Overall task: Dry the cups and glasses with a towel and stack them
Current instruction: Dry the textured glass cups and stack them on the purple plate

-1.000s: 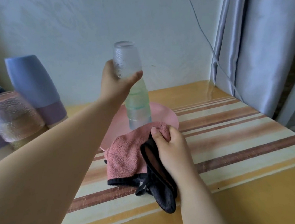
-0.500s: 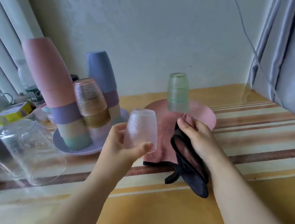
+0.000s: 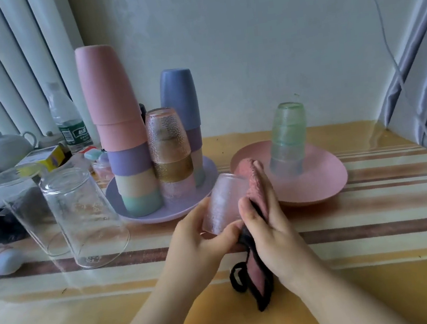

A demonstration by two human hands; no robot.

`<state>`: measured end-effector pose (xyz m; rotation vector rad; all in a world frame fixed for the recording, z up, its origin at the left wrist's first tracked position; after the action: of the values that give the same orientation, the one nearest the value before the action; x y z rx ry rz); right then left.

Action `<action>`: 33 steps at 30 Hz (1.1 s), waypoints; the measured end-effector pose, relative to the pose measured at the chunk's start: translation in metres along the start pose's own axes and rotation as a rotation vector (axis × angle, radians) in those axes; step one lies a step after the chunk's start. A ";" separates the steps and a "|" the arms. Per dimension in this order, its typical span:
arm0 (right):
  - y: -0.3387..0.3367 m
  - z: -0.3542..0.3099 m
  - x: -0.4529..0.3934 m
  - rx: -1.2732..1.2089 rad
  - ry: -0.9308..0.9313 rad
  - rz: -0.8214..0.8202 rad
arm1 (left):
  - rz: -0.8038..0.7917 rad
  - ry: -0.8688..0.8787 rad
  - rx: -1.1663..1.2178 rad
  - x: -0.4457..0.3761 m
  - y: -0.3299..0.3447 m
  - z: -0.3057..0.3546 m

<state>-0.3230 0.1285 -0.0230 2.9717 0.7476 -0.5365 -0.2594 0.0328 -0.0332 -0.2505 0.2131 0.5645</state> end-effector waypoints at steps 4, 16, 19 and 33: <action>-0.027 0.005 -0.006 -0.064 0.115 0.124 | -0.170 -0.047 0.093 0.006 0.019 0.000; 0.021 0.047 0.021 -0.177 0.364 -0.140 | 0.077 -0.166 0.353 0.001 -0.011 -0.022; 0.017 0.036 0.017 -0.130 0.307 -0.087 | 0.186 -0.123 0.189 -0.001 -0.023 -0.022; -0.009 0.016 0.008 -0.047 0.223 0.044 | -0.068 -0.033 0.089 0.004 0.006 -0.003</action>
<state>-0.3261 0.1380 -0.0403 3.0282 0.6955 -0.1843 -0.2600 0.0388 -0.0380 -0.1612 0.1964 0.4902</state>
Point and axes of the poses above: each hand's wrist, its own x-axis away from the middle knuckle, its own y-axis out of the palm, z = x × y, the point moved 10 cm from there along -x, towards the middle knuckle, and after that the axes turned 7 degrees about z, right-handed, at the moved point
